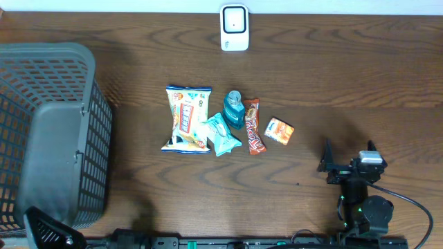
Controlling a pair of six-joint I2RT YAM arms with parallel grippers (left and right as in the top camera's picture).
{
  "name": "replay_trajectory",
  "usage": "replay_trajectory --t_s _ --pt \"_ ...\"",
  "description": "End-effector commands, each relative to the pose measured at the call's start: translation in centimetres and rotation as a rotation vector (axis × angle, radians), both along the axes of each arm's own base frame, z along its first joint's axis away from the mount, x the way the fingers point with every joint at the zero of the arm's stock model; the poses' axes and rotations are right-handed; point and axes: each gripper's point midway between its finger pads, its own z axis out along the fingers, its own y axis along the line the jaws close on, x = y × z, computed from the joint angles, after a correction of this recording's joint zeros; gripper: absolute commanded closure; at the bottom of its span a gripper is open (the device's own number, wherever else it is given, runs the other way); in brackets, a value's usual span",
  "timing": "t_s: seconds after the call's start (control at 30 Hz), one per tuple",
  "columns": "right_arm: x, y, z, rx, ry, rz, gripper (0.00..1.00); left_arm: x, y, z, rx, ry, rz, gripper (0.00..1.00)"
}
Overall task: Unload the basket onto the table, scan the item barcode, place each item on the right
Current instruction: 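Raise the right arm and reach toward the items on the table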
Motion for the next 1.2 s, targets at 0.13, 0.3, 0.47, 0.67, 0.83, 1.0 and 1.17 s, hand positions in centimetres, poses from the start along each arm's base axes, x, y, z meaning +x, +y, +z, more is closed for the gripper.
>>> replay_trajectory --t_s 0.13,0.3,0.47,0.67,0.83,1.0,1.17 --pt "-0.2 2.8 0.3 0.397 0.015 0.136 0.01 1.6 0.0 -1.6 0.078 0.114 0.073 0.02" --pt "-0.9 5.6 0.6 0.445 0.044 0.304 0.01 2.0 0.0 -2.3 0.086 0.148 0.074 0.02" --pt "-1.6 7.4 0.7 0.55 0.085 0.404 0.01 1.9 0.0 -2.4 0.086 0.147 0.074 0.02" --pt "-2.4 9.0 0.8 0.645 0.136 0.498 0.01 2.1 -0.1 -2.6 0.087 0.155 0.074 0.02" --pt "-3.0 9.8 0.9 0.558 0.127 0.566 0.01 2.1 0.0 -2.7 0.085 0.158 0.076 0.02" --pt "-3.0 9.9 1.0 0.536 0.118 0.571 0.06 3.1 -0.1 -3.8 0.058 0.197 0.047 0.02" --pt "-3.1 9.9 2.1 0.485 0.089 0.58 0.09 5.3 -0.4 -6.1 0.0 0.257 -0.003 0.02"
